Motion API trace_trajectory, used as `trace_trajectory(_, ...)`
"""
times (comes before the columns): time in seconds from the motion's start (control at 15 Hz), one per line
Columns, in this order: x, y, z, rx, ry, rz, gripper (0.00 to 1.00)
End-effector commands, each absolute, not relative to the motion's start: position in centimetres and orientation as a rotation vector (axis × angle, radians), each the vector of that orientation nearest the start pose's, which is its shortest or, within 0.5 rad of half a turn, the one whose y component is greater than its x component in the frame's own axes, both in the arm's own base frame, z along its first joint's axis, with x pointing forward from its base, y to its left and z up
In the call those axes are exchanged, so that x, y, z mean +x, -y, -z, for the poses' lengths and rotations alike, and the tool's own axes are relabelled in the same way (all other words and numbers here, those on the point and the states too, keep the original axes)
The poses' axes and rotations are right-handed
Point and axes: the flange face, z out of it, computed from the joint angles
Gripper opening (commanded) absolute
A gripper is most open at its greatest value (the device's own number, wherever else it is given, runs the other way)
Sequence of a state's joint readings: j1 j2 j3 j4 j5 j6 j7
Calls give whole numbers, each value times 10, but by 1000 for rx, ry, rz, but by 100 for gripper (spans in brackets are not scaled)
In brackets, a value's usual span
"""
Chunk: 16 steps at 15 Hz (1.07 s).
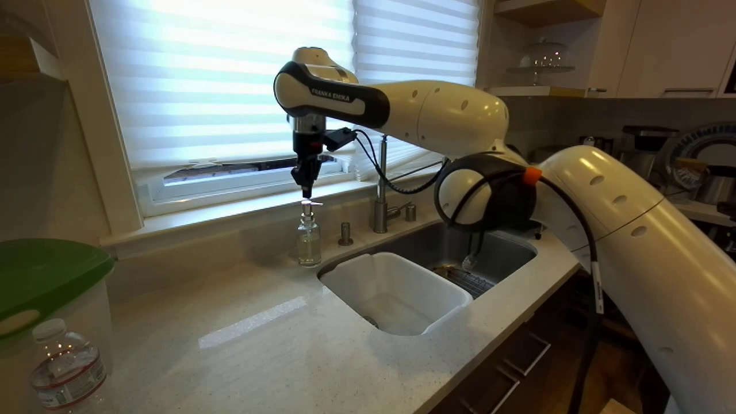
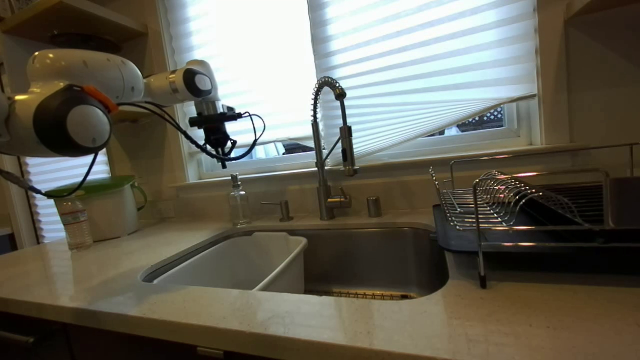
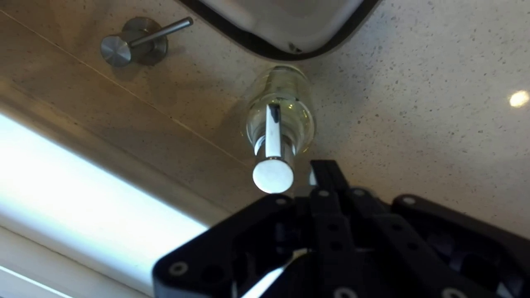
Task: Push on the pump of the bottle on the top left of the sink
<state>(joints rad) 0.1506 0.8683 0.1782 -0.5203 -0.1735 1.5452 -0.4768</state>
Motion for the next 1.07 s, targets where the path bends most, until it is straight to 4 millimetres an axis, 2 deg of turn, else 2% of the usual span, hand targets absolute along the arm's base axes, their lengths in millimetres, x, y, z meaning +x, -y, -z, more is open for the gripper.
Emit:
trace_trajectory(0.0,742,-154,-536,-3038,1102,216,0)
trace_trajectory(0.33,747,-158,-532,-3011,1111,261,0)
trace_trajectory(0.73,758,-159,-531,-2999,1094,392,0)
trace_trajectory(1.0,763,-149,-527,-2996,1057,408,0)
